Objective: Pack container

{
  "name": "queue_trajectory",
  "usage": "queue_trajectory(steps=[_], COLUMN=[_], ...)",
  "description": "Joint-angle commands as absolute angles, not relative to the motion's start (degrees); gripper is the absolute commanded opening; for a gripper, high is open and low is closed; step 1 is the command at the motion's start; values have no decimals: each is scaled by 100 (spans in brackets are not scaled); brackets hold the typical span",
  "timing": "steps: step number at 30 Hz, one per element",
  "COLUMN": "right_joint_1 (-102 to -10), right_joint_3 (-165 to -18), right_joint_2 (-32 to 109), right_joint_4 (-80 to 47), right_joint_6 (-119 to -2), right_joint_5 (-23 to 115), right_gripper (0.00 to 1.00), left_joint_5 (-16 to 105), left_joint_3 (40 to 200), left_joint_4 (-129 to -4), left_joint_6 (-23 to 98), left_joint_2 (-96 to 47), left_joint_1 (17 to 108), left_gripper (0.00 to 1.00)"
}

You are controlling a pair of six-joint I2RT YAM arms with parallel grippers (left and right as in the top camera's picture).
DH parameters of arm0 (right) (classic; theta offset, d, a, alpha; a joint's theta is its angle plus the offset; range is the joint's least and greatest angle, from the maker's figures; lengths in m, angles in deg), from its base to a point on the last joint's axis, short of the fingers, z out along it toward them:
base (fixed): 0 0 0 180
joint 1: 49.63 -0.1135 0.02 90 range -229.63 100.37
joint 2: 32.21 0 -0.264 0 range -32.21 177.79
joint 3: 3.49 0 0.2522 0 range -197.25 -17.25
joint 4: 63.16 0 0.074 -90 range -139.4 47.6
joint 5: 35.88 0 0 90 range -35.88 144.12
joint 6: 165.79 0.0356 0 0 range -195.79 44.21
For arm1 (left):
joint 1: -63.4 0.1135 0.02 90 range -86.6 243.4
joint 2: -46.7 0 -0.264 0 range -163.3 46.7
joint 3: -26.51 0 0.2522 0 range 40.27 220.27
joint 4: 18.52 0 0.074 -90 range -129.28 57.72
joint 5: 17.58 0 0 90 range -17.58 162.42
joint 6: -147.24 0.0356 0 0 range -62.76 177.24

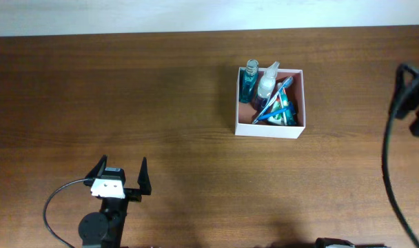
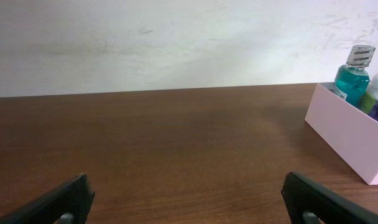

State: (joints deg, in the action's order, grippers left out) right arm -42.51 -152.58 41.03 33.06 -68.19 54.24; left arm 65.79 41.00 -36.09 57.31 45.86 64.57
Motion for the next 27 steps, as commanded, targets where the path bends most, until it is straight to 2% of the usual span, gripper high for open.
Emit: queue_trajectory(steps=[1, 21, 27], right_joint_1=[-4288, -4415, -4653], right_joint_3=[-14845, -8563, -6981], right_joint_2=[3792, 164, -1150], right_joint_4=[3035, -1835, -2668], right_joint_6=[-6754, -6804, -6979], right_joint_5=[5284, 4565, 4549], right_gripper=[99, 99, 99], left_joint_5=[6474, 6474, 6474], left_joint_3=[4078, 4078, 4078], left_joint_4=[-3623, -3623, -3623], left_joint_6=[5838, 5838, 5838], left_joint_2=[4640, 4640, 4640], left_joint_1=[6492, 6492, 6492], left_gripper=[99, 99, 99])
